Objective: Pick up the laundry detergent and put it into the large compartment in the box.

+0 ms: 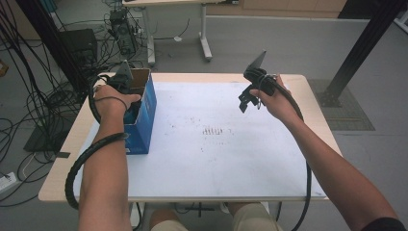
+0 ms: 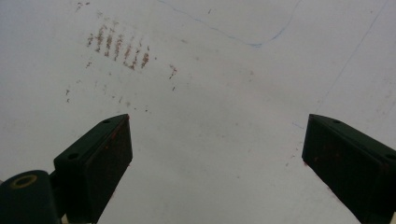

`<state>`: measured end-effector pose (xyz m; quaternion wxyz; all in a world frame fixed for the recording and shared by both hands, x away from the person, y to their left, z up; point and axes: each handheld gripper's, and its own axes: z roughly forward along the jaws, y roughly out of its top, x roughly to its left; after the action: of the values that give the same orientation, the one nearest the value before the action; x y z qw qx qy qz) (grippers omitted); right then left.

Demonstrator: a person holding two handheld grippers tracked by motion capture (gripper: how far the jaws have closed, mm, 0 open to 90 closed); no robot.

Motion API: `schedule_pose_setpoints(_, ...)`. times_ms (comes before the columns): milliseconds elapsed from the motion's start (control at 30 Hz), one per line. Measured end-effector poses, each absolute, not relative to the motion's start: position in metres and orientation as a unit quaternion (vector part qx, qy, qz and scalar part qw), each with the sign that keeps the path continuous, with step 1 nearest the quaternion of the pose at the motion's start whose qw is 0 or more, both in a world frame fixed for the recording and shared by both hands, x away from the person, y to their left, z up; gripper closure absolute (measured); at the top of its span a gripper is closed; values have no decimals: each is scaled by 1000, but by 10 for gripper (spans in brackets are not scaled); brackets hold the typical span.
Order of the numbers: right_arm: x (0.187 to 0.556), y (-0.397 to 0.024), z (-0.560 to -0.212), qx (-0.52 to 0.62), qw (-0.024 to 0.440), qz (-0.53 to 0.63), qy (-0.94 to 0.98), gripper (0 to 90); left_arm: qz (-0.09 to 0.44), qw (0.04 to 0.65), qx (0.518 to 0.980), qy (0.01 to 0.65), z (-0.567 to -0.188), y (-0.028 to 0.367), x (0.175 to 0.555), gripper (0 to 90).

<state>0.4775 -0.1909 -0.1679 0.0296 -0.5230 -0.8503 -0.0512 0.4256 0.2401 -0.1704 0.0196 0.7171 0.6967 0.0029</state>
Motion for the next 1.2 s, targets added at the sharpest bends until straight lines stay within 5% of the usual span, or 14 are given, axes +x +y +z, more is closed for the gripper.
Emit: schedule_pose_setpoints(1200, 476, -192, -167, -525, 28, -53, -849, 86, 5, 15, 719, 695, -170, 237, 426, 373)
